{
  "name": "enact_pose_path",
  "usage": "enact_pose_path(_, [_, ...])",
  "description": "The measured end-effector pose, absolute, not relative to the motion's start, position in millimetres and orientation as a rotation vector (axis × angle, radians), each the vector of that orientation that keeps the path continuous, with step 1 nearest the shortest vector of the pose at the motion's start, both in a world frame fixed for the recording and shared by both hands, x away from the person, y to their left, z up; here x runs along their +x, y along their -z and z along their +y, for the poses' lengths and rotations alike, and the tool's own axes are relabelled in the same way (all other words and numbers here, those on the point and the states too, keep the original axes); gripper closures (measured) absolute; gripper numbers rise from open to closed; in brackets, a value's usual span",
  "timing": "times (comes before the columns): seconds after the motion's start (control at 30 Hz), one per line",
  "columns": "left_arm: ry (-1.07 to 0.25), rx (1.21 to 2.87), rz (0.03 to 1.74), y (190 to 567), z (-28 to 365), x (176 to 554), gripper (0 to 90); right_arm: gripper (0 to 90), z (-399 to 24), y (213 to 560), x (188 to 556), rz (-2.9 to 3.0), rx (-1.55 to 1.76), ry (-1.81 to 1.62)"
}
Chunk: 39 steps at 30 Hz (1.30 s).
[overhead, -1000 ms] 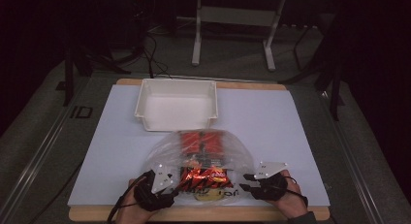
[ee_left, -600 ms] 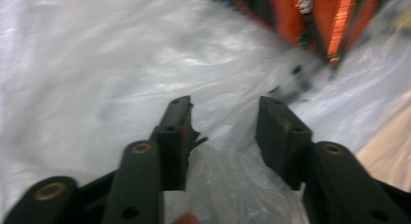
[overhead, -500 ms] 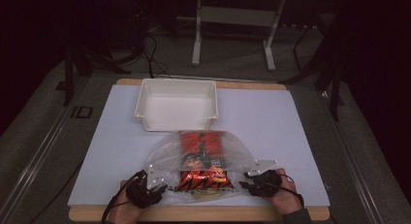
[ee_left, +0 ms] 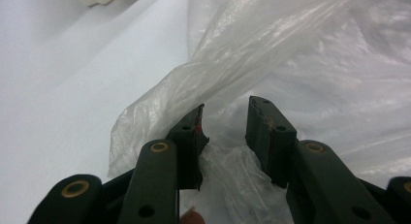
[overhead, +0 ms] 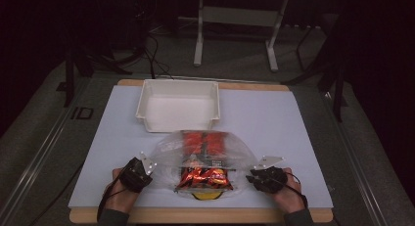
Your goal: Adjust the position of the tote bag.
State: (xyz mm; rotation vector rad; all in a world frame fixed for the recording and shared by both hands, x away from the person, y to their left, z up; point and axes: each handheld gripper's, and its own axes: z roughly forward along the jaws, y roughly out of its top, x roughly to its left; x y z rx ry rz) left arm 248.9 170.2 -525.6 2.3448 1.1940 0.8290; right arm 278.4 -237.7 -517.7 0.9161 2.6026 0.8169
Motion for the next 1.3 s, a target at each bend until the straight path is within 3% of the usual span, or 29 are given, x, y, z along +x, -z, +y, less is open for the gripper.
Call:
enact_pose_path(0.33, [-0.691, 2.235, 1.041, 501.2, 169.2, 231.2, 56.3, 68.5, -230.2, 499.3, 271.7, 2.534, 0.852, -0.915])
enact_pose_path(0.7, [-0.604, 2.287, 0.956, 490.3, 146.5, 237.4, 58.8, 68.4, -203.6, 499.6, 281.2, 2.559, 0.763, -0.891])
enact_pose_path(1.0, [-0.701, 2.337, 1.001, 494.2, 139.4, 268.8, 65.7, 67.6, -196.4, 490.5, 297.2, 2.454, 0.810, -0.906])
enact_pose_path(1.3, [-0.832, 2.250, 1.141, 479.8, 143.0, 307.4, 67.0, 65.5, -200.6, 480.4, 323.6, 2.367, 0.902, -0.953])
